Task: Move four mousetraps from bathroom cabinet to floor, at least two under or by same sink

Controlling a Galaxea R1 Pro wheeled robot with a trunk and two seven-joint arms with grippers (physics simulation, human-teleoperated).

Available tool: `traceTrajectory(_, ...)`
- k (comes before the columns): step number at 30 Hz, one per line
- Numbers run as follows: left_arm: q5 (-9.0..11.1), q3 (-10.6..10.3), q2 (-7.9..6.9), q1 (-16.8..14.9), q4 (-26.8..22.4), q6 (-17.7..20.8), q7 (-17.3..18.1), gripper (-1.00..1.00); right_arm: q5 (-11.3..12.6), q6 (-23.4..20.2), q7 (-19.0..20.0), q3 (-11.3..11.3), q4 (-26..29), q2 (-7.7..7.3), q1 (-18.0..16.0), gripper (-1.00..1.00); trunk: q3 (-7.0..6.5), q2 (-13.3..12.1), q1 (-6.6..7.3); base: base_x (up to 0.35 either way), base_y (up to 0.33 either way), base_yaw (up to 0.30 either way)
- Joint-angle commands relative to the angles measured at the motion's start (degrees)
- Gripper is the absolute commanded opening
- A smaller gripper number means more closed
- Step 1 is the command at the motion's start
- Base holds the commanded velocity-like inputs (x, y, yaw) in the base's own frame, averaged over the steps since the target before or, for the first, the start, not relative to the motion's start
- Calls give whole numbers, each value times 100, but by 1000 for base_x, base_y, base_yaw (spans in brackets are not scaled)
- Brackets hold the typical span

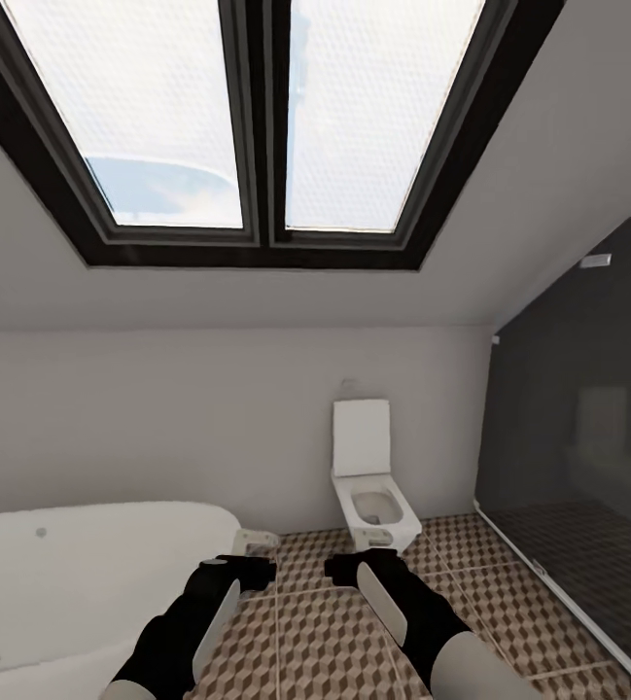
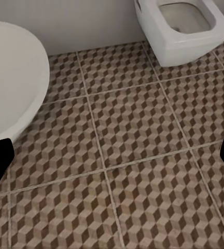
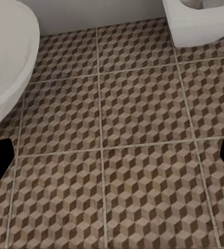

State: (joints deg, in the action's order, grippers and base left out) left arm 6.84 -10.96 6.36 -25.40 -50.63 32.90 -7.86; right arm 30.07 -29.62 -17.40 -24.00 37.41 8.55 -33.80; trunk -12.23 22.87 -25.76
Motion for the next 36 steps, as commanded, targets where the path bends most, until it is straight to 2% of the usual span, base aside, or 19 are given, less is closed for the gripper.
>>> traceTrajectory(1,60,-14,-2,0,-8,24,-50,100,60,-8,-54,-28,4,-5,-4,100,-1,5,-3,0,0,-272)
traceTrajectory(36,47,-42,-3,0,-8,24,-71,100,57,-20,-53,-16,3,-20,6,100,-48,5,-3,0,0,-285)
